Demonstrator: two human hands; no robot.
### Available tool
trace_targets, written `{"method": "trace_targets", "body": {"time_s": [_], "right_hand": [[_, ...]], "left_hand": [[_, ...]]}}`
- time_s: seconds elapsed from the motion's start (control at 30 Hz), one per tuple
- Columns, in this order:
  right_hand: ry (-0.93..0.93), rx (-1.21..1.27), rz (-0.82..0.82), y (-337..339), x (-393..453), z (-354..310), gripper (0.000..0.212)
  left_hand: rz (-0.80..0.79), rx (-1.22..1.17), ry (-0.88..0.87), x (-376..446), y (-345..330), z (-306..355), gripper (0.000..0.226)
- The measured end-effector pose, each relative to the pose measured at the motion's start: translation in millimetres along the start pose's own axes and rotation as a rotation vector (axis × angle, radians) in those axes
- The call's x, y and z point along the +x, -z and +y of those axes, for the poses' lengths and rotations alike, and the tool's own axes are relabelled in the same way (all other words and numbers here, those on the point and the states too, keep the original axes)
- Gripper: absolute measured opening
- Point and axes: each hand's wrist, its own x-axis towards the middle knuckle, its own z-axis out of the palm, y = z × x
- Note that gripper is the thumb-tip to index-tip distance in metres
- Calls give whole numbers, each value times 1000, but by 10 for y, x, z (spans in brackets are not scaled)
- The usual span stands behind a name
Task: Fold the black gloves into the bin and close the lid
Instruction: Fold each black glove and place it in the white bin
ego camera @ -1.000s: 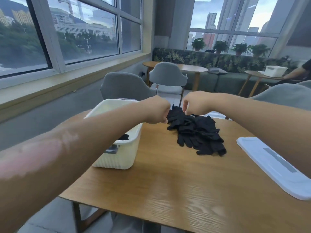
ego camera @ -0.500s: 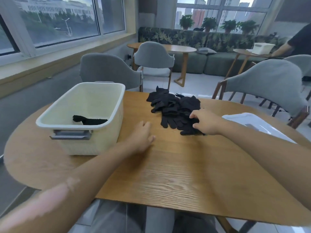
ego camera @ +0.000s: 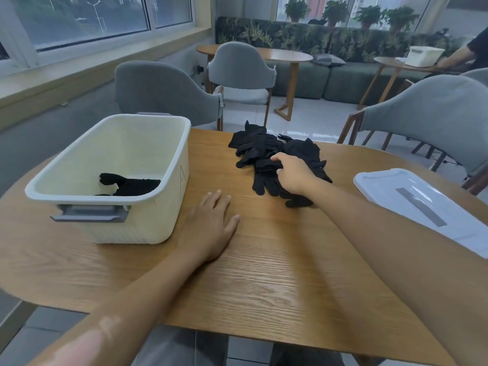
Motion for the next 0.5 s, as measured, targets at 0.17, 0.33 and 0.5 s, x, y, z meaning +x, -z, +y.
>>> {"method": "trace_targets", "body": {"time_s": [0.17, 0.33, 0.5], "right_hand": [[-196, 150, 81, -104, 270, -54, 23], [-324, 156, 141, -149, 448, -66, 27], [-427, 270, 149, -133, 545, -92, 27]], "left_hand": [[6, -3, 3, -6, 4, -7, 66], [17, -14, 4, -6, 20, -10, 65], [20, -26, 6, -7, 12, -10, 65]]}}
